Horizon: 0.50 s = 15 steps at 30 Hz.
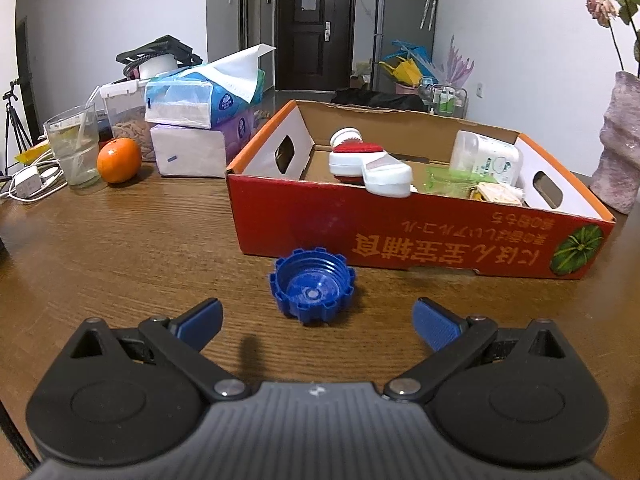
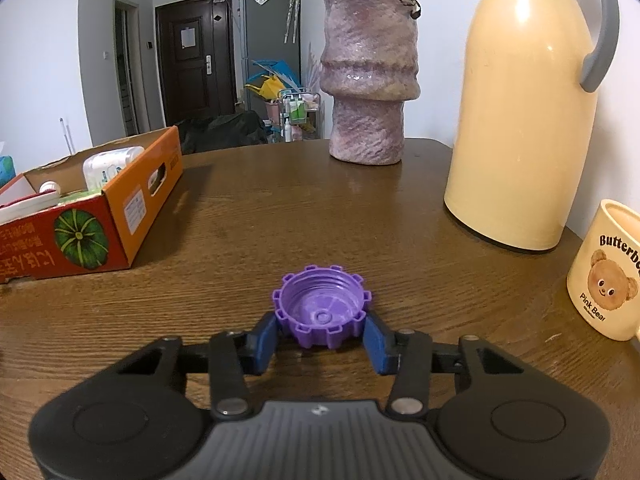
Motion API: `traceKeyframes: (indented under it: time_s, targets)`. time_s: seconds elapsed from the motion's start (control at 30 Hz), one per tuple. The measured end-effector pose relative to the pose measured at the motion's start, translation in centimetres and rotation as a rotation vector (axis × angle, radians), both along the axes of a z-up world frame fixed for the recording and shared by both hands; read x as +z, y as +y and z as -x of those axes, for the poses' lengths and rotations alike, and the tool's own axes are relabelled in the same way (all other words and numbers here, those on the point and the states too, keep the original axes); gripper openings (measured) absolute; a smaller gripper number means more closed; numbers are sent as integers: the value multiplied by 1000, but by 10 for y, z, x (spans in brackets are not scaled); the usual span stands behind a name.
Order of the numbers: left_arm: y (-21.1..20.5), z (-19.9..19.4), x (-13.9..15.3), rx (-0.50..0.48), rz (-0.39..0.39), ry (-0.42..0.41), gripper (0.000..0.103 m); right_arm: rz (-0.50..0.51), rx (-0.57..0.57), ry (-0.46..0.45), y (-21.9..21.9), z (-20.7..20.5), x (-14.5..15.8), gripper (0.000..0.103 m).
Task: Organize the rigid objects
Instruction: 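Lower the left gripper over the blue bottle cap and close on it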
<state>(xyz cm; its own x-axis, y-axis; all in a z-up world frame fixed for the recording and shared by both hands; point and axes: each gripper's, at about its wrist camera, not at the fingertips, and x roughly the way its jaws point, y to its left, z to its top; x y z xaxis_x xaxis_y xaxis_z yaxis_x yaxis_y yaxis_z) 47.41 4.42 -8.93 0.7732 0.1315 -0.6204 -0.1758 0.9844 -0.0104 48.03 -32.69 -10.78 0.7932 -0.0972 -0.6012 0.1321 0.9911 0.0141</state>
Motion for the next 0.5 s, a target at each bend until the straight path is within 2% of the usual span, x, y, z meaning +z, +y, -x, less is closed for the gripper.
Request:
traceKeyframes:
  time_s: [0.5]
  targets:
    - [11,-33,-6,15,27,40,103,5,-3,0,1,-2,0,45]
